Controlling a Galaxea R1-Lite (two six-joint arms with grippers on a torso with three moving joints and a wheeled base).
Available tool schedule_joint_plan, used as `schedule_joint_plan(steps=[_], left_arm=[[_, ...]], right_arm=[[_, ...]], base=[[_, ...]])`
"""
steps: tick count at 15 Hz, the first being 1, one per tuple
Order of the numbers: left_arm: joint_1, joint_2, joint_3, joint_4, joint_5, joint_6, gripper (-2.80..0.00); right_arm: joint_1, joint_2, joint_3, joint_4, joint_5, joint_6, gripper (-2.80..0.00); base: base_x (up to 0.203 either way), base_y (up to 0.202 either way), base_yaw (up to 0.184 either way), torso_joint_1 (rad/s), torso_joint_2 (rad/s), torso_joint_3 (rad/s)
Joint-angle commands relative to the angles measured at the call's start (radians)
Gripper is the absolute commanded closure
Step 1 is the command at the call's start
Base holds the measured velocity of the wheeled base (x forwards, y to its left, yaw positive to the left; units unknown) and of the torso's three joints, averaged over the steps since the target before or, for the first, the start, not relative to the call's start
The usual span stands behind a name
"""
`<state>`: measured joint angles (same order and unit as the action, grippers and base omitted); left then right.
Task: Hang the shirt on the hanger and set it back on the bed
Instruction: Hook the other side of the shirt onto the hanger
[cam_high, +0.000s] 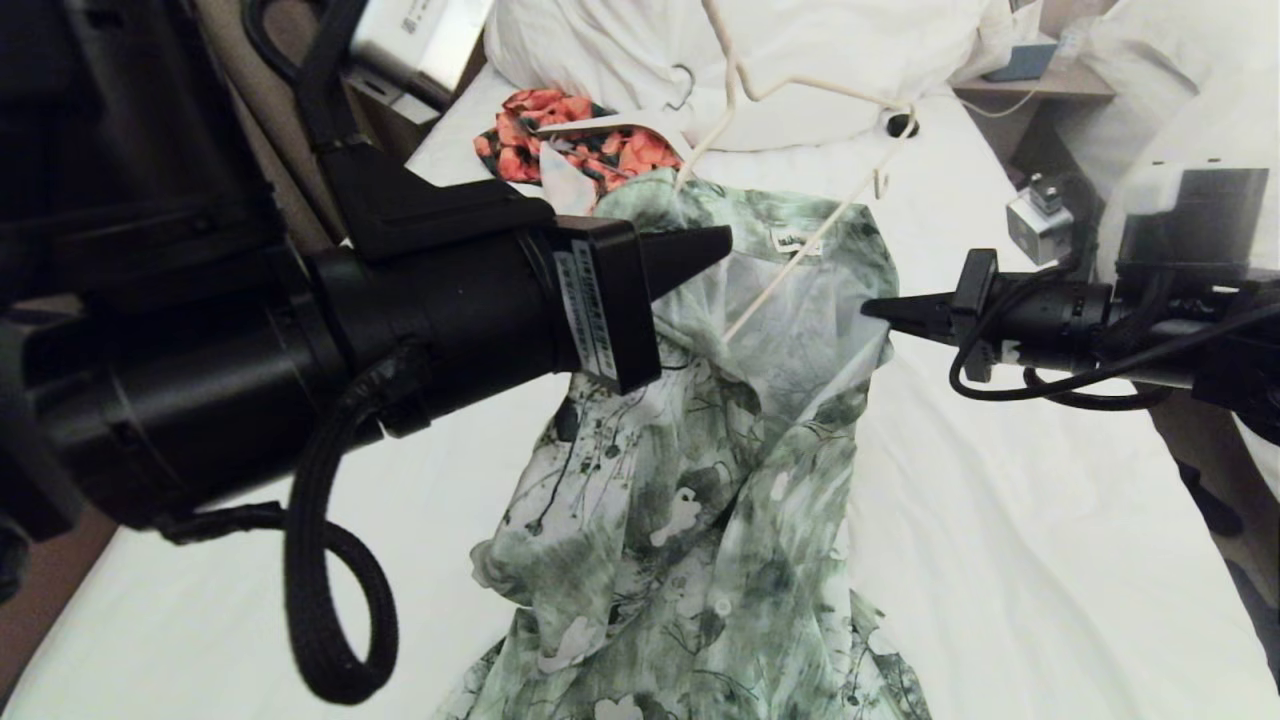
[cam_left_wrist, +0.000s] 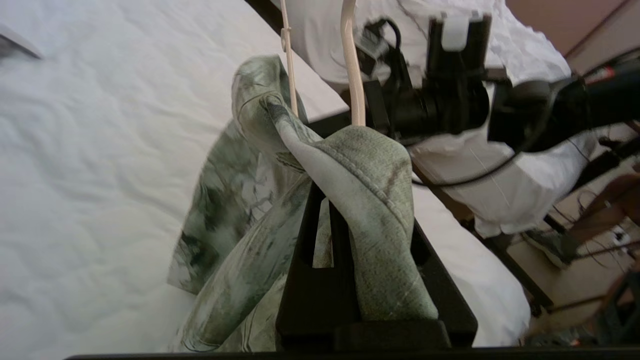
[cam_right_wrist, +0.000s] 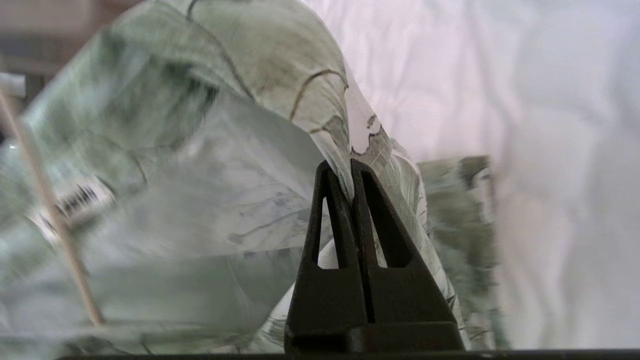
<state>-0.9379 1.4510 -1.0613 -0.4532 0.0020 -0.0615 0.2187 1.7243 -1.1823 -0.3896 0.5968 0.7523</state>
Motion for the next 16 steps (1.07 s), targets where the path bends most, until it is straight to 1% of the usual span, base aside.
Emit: schedule_joint_plan(steps=[1,3,5,8,10,13,16], left_arm=[[-0.027,0.026,0.007,-0.002,0.001,-0.001,0.00],[-0.061,0.026,0.014,0.008,0.003,-0.003,0.00],[-0.087,0.019,0.010,0.014,0.008,-0.031,0.00],[-0.101,0.029,0.008,0.089,0.008,-0.035,0.00],[-0.125,0.043,0.009,0.100,0.007,-0.038,0.00],[-0.127,0.039,-0.012,0.103,0.009,-0.073,0.00],[-0.127,0.067,-0.015,0.122,0.040,-0.071,0.00]], right_arm=[[-0.025,-0.006,-0.003,-0.002,0.005,0.004,0.00],[-0.050,-0.001,-0.013,-0.003,0.003,0.003,0.00],[-0.070,0.011,-0.032,-0.002,0.005,0.001,0.00],[-0.091,0.022,-0.072,0.002,0.017,-0.001,0.00],[-0.100,0.027,-0.101,0.007,0.020,-0.002,0.00],[-0.098,0.046,-0.105,0.015,0.023,-0.004,0.00],[-0.098,0.060,-0.115,0.020,0.023,-0.004,0.00]], base=[[0.000,0.000,0.000,0.000,0.00,0.000],[0.000,0.000,0.000,0.000,0.00,0.000],[0.000,0.000,0.000,0.000,0.00,0.000],[0.000,0.000,0.000,0.000,0.00,0.000],[0.000,0.000,0.000,0.000,0.00,0.000],[0.000,0.000,0.000,0.000,0.00,0.000],[0.000,0.000,0.000,0.000,0.00,0.000]])
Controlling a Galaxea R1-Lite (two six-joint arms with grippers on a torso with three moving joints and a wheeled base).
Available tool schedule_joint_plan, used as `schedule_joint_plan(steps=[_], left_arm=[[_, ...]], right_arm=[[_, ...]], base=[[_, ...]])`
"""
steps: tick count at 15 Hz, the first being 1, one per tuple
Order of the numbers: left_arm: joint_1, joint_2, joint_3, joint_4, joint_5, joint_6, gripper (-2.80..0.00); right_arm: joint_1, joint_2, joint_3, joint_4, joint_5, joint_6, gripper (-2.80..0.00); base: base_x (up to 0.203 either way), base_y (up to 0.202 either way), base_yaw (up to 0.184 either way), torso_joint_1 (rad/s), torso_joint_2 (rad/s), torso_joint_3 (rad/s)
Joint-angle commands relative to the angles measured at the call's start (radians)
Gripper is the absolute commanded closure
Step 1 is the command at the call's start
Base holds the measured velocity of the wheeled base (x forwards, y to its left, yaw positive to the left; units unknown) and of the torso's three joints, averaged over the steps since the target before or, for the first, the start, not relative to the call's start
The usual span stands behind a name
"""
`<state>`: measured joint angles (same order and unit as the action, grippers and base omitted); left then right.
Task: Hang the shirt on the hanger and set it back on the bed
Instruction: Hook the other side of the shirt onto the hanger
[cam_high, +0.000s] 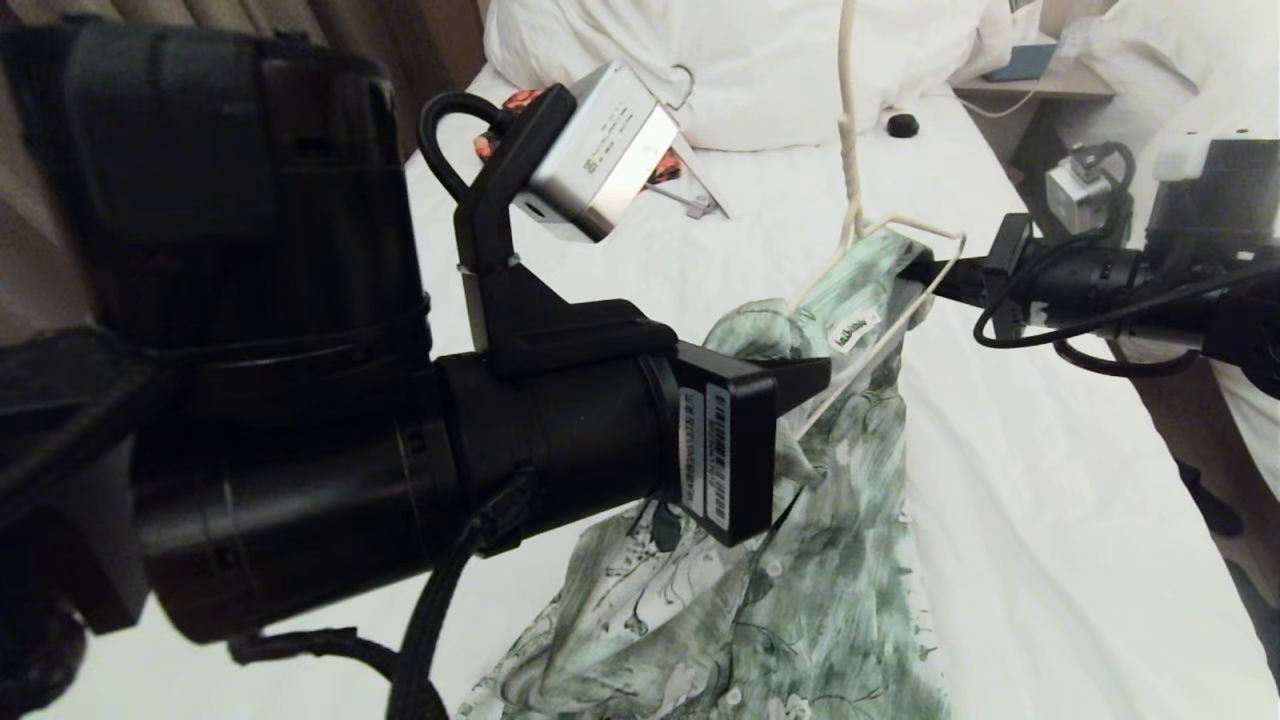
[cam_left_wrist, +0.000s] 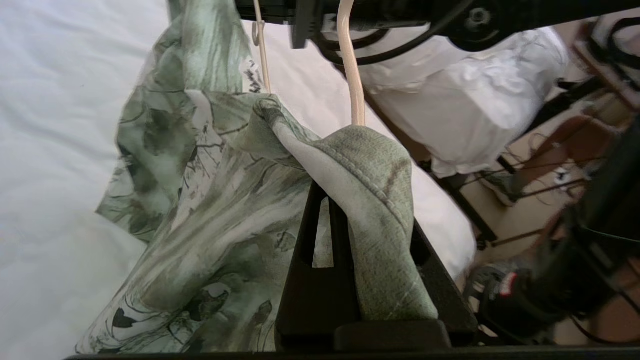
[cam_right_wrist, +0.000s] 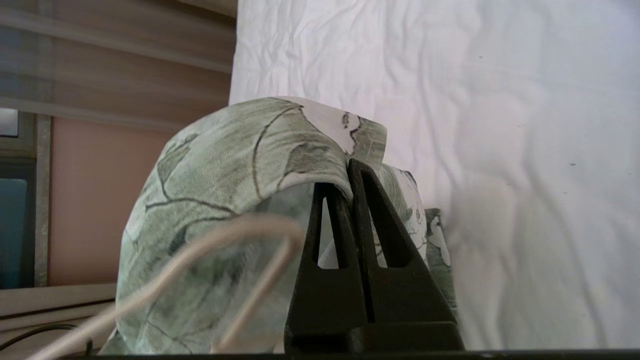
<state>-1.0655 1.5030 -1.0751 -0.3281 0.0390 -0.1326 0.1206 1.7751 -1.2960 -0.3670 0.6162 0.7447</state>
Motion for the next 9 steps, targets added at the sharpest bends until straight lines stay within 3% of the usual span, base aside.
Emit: schedule_joint_plan(steps=[1,4,6,9], left_arm=[[0.003,0.026,-0.005,0.002,0.010,0.002,0.00],[0.004,0.052,-0.005,0.009,0.021,0.006,0.00],[0.018,0.062,0.000,0.009,0.039,0.059,0.00],[0.027,0.057,0.000,0.009,0.067,0.076,0.00]], right_arm=[[-0.001,0.009,-0.003,-0.003,0.004,0.004,0.00],[-0.007,0.005,-0.006,0.014,0.005,0.003,0.00],[-0.013,-0.002,-0.008,0.037,0.007,0.000,0.00],[-0.028,-0.002,-0.006,0.043,0.008,-0.021,0.00]], base=[[0.000,0.000,0.000,0.000,0.00,0.000],[0.000,0.000,0.000,0.000,0.00,0.000],[0.000,0.000,0.000,0.000,0.00,0.000],[0.000,0.000,0.000,0.000,0.00,0.000]])
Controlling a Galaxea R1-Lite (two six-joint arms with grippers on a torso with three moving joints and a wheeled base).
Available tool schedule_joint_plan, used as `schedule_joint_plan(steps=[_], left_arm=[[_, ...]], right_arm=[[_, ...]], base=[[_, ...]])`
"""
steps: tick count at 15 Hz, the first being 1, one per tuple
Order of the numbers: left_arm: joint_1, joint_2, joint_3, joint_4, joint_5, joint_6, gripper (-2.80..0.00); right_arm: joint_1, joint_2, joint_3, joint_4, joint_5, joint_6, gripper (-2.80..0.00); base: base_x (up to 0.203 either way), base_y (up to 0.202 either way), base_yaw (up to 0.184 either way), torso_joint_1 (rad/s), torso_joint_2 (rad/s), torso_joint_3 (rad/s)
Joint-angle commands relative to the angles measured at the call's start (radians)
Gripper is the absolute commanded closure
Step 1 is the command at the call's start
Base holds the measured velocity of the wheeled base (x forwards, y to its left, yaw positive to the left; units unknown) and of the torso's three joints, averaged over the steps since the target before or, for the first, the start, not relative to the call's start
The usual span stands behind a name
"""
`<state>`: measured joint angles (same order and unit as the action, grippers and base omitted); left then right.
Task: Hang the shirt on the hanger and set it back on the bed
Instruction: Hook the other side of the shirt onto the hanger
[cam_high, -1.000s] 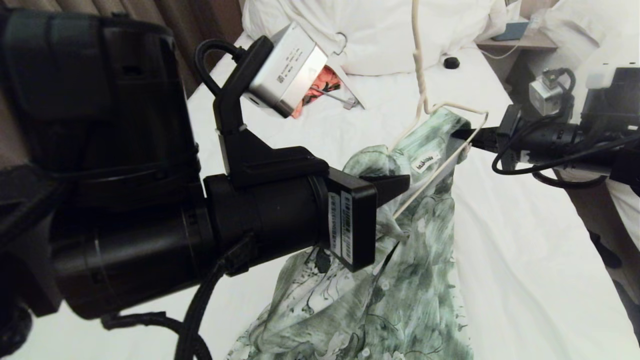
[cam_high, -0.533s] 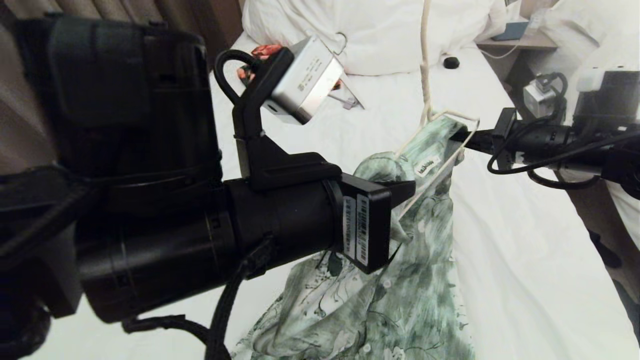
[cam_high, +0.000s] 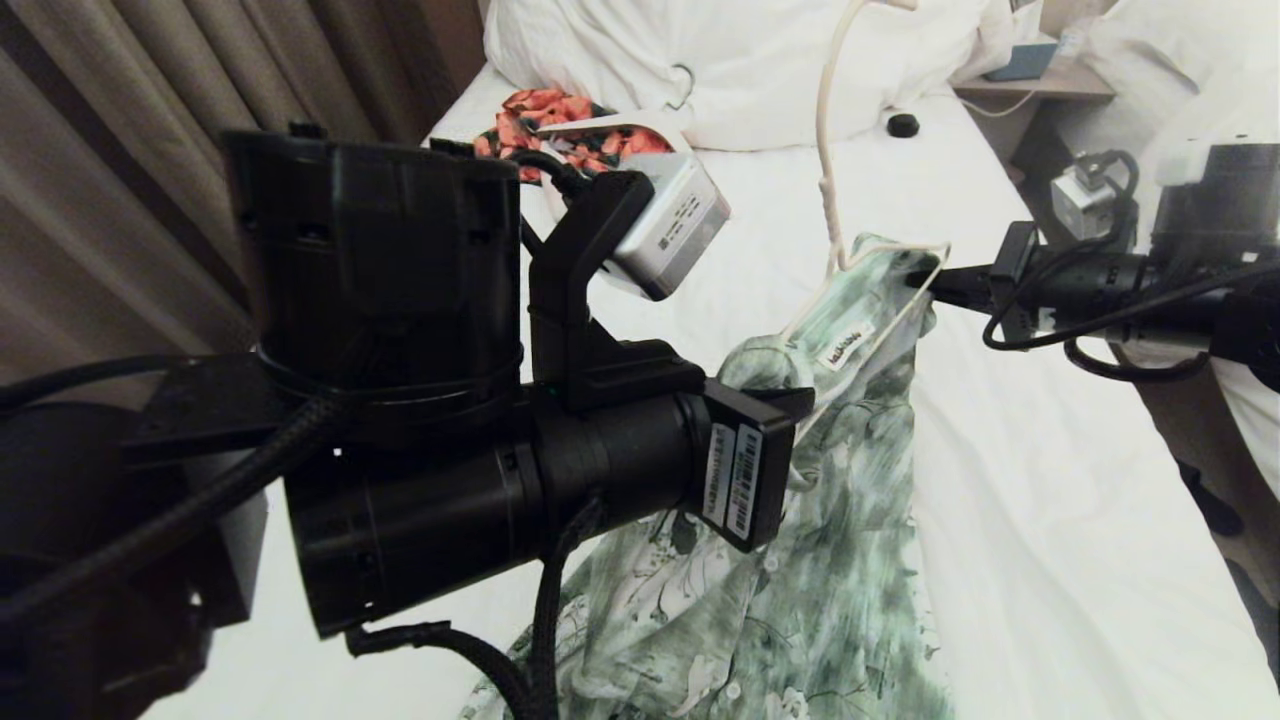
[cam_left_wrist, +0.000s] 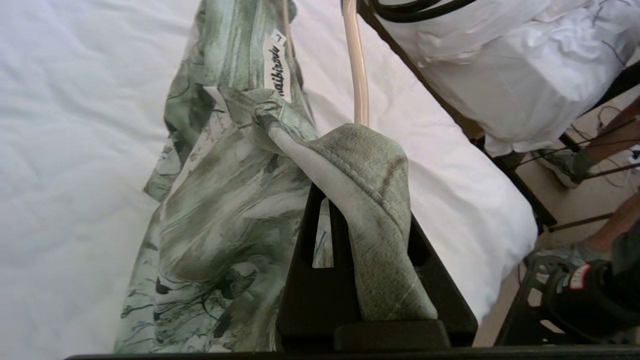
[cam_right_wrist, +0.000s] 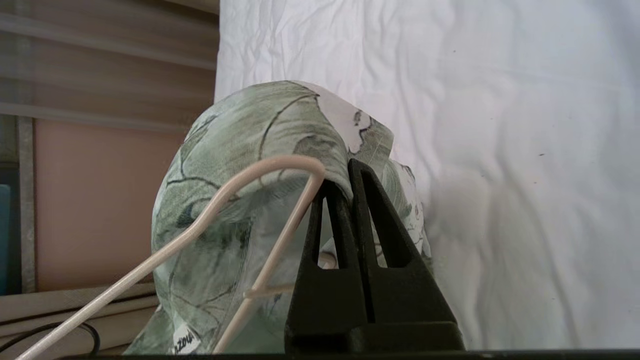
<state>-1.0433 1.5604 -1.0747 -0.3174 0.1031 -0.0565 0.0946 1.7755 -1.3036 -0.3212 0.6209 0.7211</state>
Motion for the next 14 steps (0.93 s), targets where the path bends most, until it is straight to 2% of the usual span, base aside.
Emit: schedule_joint_plan(steps=[1,5,14], left_arm=[[0.006,-0.008,0.001,0.001,0.003,0.001,0.00],[0.008,-0.019,0.007,0.003,0.003,0.024,0.00],[0.020,-0.054,0.012,0.024,0.001,0.044,0.00]], right_arm=[[-0.011,0.001,0.001,-0.004,0.003,0.003,0.00],[-0.027,0.011,0.000,-0.002,0.003,-0.041,0.00],[-0.035,0.017,-0.034,0.030,0.003,-0.057,0.00]], base=[[0.000,0.000,0.000,0.000,0.00,0.000],[0.000,0.000,0.000,0.000,0.00,0.000],[0.000,0.000,0.000,0.000,0.00,0.000]])
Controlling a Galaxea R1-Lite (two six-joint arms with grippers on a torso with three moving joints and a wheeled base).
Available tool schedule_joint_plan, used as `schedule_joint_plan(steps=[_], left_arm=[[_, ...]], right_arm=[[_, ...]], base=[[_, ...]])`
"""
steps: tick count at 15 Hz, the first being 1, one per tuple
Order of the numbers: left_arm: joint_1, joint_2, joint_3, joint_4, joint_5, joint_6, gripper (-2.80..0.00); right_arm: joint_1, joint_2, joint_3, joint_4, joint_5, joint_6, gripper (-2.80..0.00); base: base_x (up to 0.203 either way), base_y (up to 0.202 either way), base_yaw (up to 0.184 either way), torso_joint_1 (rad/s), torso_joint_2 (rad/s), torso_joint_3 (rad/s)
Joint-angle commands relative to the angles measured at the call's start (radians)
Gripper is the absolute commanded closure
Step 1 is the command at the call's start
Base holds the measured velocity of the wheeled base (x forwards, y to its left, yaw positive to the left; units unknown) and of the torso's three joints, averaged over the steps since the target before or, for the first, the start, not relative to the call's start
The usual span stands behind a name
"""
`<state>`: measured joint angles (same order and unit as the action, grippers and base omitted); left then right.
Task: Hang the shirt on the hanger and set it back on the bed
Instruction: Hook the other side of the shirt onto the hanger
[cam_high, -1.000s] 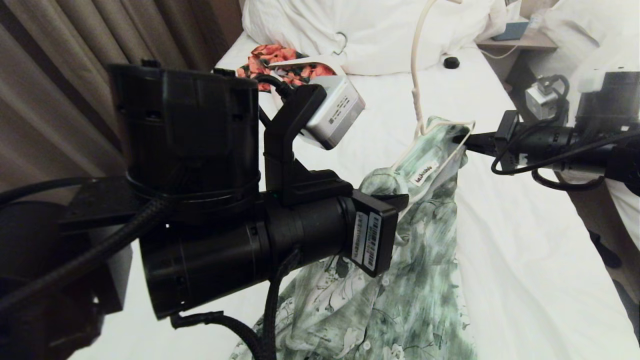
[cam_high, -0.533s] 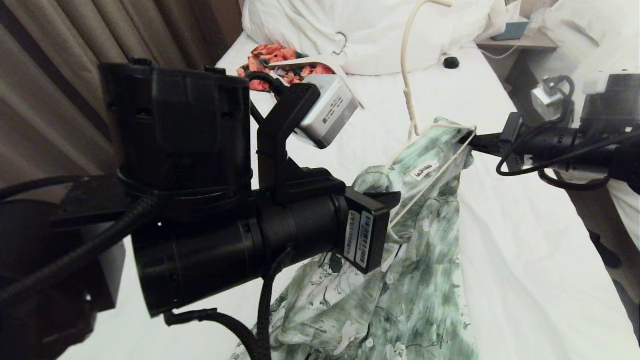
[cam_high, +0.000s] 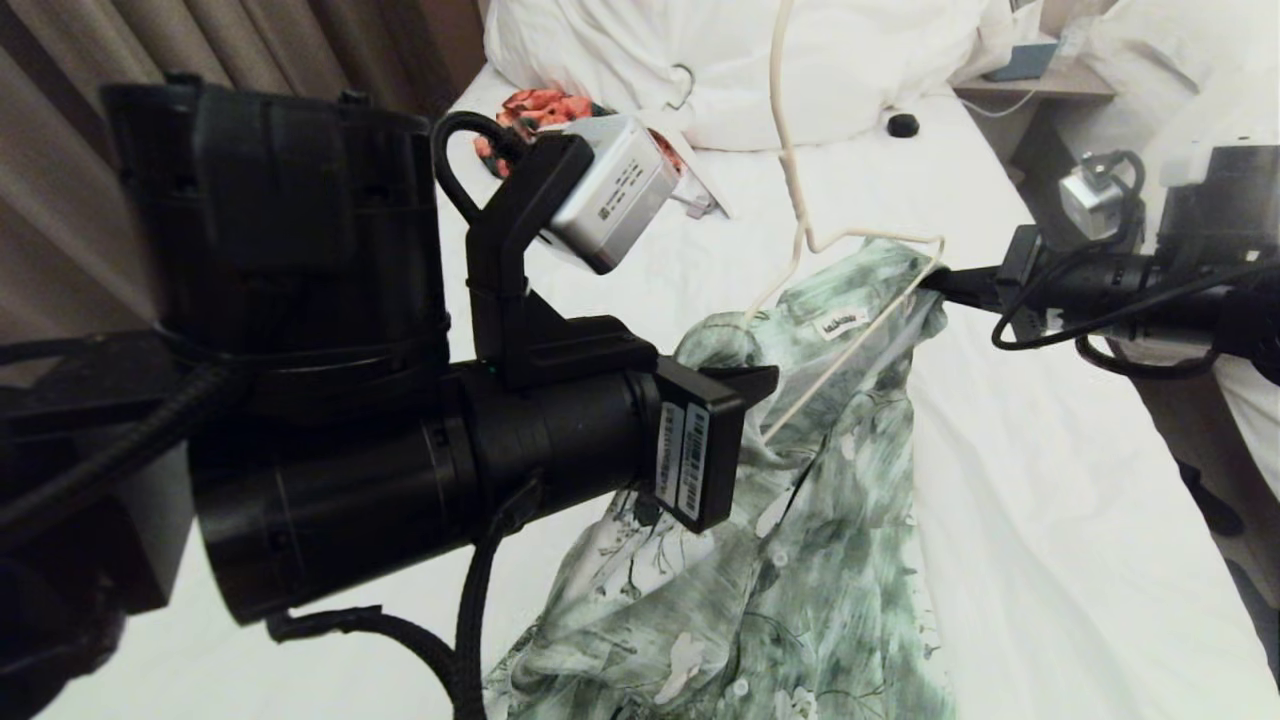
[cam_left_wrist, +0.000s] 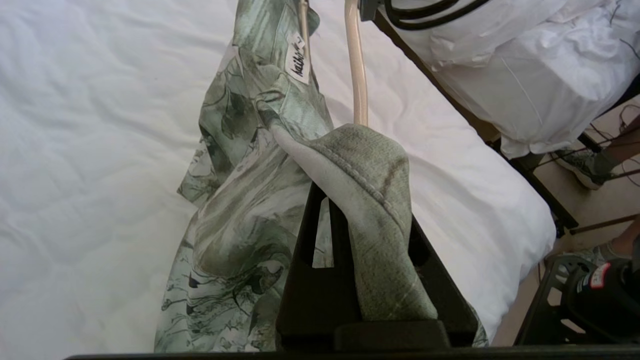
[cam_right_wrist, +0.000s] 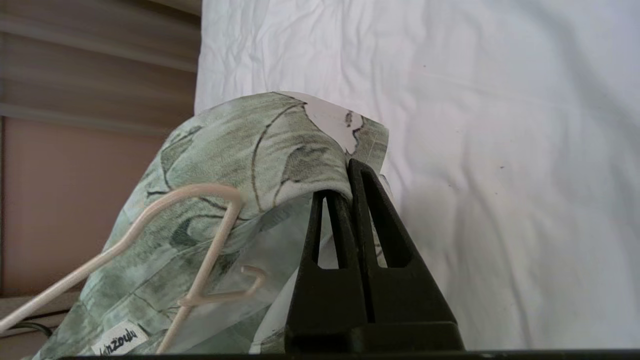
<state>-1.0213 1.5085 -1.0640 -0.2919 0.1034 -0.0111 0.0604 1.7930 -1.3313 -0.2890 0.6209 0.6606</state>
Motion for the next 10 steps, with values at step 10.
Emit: schedule_joint_plan(steps=[10], left_arm=[[0.001,0.052,0.014,-0.022,0.013,0.023,0.00]], right_arm=[[-0.013,-0.032,-0.020,0.066,0.042,0.004,0.00]], base=[[0.000,0.000,0.000,0.000,0.00,0.000]])
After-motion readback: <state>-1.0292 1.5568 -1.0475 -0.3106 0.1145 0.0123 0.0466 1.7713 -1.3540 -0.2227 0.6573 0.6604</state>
